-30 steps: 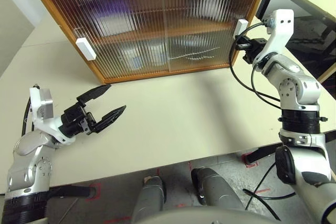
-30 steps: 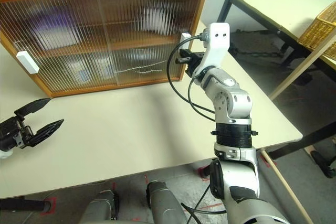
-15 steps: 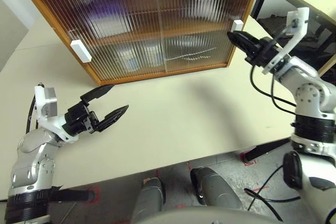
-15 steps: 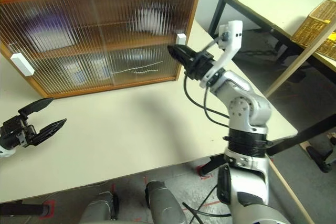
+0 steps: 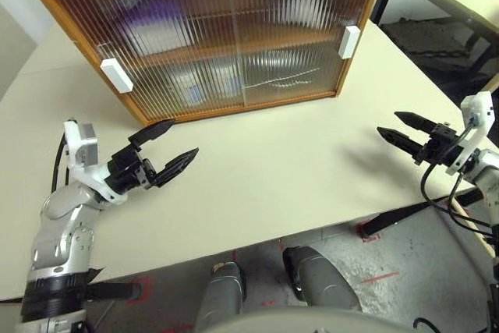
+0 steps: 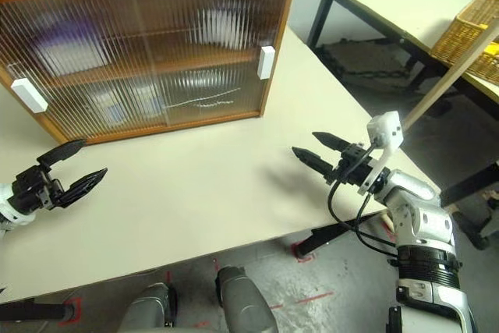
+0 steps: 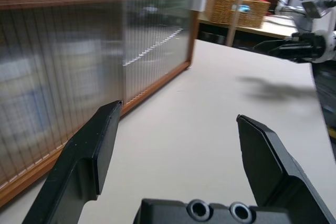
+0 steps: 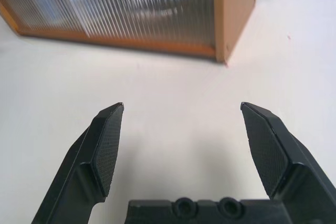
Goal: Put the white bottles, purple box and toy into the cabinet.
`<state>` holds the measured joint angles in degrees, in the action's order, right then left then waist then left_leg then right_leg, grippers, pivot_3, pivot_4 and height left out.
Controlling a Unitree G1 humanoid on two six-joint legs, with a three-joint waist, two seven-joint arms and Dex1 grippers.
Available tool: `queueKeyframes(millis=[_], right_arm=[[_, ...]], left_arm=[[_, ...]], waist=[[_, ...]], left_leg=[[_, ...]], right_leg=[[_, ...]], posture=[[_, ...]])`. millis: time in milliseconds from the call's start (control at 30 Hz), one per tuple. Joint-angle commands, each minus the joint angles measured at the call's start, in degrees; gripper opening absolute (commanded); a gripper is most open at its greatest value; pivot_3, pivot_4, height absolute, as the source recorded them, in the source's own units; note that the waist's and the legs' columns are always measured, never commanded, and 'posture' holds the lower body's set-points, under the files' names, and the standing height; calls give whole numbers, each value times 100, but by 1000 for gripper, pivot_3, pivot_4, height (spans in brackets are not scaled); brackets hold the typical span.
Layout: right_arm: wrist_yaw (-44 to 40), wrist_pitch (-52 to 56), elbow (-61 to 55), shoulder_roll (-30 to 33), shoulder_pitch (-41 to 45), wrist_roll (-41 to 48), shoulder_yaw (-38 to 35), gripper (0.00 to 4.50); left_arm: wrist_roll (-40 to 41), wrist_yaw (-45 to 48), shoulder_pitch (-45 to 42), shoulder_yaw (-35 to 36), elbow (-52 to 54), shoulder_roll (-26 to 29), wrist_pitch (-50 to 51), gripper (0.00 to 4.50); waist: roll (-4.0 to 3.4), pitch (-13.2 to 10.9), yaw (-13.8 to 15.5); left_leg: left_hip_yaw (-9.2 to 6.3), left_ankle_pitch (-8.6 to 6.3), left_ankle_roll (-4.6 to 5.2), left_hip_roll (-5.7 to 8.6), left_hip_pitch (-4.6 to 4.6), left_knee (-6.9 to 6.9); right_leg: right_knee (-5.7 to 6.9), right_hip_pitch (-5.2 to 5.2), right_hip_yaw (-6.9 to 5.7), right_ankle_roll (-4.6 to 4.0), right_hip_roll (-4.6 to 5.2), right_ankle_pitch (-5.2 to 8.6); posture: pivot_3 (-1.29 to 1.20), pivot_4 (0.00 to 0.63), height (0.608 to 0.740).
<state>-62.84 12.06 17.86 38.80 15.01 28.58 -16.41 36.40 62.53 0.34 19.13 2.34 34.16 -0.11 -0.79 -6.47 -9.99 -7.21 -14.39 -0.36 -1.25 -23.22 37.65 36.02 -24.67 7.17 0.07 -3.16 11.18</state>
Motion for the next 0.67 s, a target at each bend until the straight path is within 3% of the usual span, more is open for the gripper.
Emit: queueKeyframes(millis=[33, 667], right_arm=[[-197, -252, 219, 19, 3, -163, 140, 4463], [-214, -937, 1327, 92, 398, -213, -71, 4463]], left_arm=[[-97, -29, 23, -49, -64, -60, -46, 4500], [-128, 92, -47, 50, -373, -69, -241, 4500]], waist=[[-4, -23, -27], [-13, -41, 59]], left_leg=[[0, -1, -2, 0, 6, 0], [0, -9, 7, -2, -11, -6]], right_leg=[[-1, 0, 0, -1, 0, 1], [-38, 6, 7, -11, 3, -8]], posture=[[-229, 161, 740], [-237, 152, 740]])
